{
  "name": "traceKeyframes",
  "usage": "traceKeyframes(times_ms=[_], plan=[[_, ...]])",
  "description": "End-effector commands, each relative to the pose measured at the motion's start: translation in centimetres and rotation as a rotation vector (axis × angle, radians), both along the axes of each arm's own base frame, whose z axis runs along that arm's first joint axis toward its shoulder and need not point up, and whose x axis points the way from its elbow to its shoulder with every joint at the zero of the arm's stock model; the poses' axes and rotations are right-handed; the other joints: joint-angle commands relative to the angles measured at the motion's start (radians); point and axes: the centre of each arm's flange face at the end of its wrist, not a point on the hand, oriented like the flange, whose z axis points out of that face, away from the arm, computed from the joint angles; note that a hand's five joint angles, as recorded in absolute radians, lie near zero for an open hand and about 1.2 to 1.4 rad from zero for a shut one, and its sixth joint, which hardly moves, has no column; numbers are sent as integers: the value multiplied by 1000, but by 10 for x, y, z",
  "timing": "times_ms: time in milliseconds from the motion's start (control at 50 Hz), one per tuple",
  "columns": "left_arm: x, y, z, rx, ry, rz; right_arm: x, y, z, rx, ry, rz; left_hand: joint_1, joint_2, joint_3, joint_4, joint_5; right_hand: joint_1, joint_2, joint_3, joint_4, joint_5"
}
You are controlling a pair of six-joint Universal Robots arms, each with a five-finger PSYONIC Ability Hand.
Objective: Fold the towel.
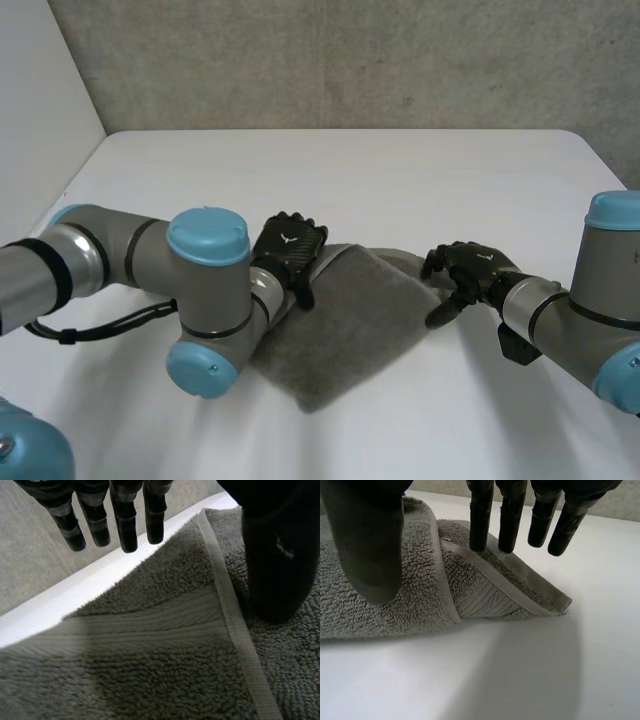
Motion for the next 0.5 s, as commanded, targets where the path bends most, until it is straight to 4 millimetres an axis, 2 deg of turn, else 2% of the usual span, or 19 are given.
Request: traceKeyframes(times_ms=[20,80,100,120,140,180,260,300,320,360,500], plan=[[-3,-5,-8,2,11,35,1,0,-1,1,-3,7,196,203,-49,-56,188,351,362,-41,-67,349],[-5,-9,-8,-16,17,41,1,0,-2,5,-4,9,448,455,-49,-56,440,464,474,-41,-67,462],[-5,-9,-8,-16,17,41,1,0,-4,8,-3,12,449,456,-49,-56,442,606,617,-41,-67,604],[-5,-11,-6,-28,22,43,2,0,-4,9,-3,16,583,590,-49,-56,575,718,729,-41,-67,716],[-4,-14,-4,-41,22,45,2,0,-4,9,-3,16,657,664,-49,-56,649,719,730,-41,-67,717],[-4,-17,-1,-58,16,46,4,3,-6,19,-10,40,681,688,-49,-56,673,853,864,-41,-67,851],[-2,-19,5,-97,-13,42,6,5,-6,31,-26,72,792,800,-49,-56,785,853,864,-41,-67,851],[4,-26,15,-133,-39,55,6,4,-4,29,-34,80,979,987,-49,-56,972,853,864,-41,-67,851],[4,-26,15,-134,-40,55,7,4,-3,26,-40,91,980,988,-49,-56,973,853,864,-41,-67,851],[19,-35,25,-145,-49,89,7,3,0,21,-48,98,1012,1019,-49,-56,1005,853,864,-41,-67,851],[37,-28,48,-153,-48,107,10,9,19,13,-74,152,1012,1019,-49,-56,1005,853,864,-41,-67,851]])
